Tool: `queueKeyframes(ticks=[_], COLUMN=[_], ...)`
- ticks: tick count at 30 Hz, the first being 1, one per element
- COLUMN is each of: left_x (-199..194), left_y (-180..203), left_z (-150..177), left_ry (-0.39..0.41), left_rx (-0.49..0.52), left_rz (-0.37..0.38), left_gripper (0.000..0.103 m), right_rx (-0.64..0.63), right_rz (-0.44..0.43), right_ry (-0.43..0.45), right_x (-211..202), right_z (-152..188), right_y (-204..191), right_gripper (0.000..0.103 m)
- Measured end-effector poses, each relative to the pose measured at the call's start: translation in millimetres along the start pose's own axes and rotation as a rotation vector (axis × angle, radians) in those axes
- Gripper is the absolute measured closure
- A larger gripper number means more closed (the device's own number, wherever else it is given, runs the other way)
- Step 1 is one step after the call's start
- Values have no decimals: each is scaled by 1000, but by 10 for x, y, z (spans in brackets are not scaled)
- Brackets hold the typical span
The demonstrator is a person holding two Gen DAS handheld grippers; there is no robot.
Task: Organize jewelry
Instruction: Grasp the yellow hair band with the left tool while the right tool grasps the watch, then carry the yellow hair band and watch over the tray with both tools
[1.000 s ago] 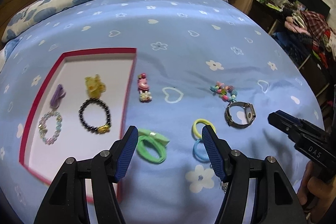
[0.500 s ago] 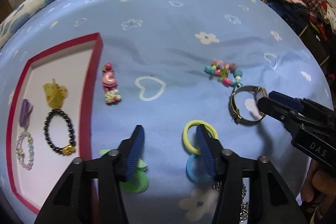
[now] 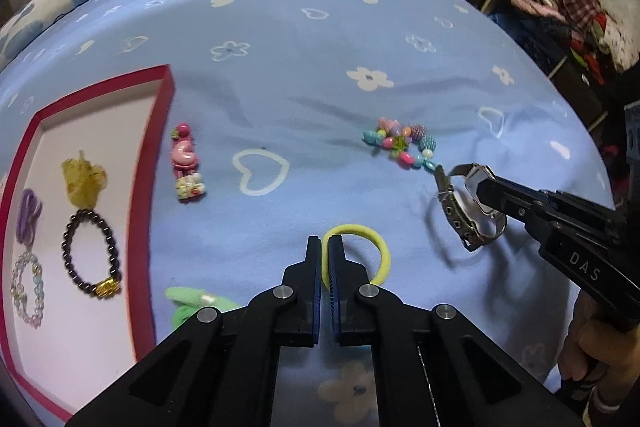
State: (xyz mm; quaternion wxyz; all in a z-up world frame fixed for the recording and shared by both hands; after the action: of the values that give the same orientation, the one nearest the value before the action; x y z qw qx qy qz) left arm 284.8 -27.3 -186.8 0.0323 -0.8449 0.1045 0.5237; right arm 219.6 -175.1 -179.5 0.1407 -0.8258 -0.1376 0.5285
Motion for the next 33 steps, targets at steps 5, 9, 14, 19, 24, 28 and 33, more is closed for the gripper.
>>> queueKeyframes(ticks=[5, 9, 14, 19, 24, 28, 33], left_x=[-282, -517, -788, -1041, -1223, -1338, -1421], left_y=[-150, -290, -509, -761, -993, -1172, -1380], left_z=[31, 93, 198, 315, 431, 516, 614], left_ry=[42, 78, 111, 137, 158, 169, 174], left_rx=[-53, -91, -150, -203, -253, -286, -322], left_rz=[-3, -19, -31, -50, -68, -85, -110], left_gripper=[101, 101, 101, 101, 101, 101, 101], right_rx=[-10, -32, -68, -100, -127, -152, -189], right_rz=[-22, -44, -67, -94, -123, -151, -190], right_ry=[19, 33, 37, 37, 40, 38, 30], right_x=[-96, -145, -163, -168, -182, -163, -117], right_z=[-43, -81, -97, -99, -101, -119, -130], right_y=[-109, -269, -485, -719, -937, -1141, -1432], right_gripper=[95, 95, 95, 95, 95, 95, 95])
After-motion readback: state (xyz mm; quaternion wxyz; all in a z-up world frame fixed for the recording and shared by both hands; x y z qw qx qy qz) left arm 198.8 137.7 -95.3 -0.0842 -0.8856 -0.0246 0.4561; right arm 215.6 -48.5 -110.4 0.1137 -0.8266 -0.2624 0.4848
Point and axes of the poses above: each gripper's, at about its wrist camera, not at the fingertips, and x roughly the way its jaws point, y to its right, z to its underside, the point moved 10 cm from there along x, roughly the way its jaws point, and after that the axes turned 7 degrees about -z, right-handed, at the moved point
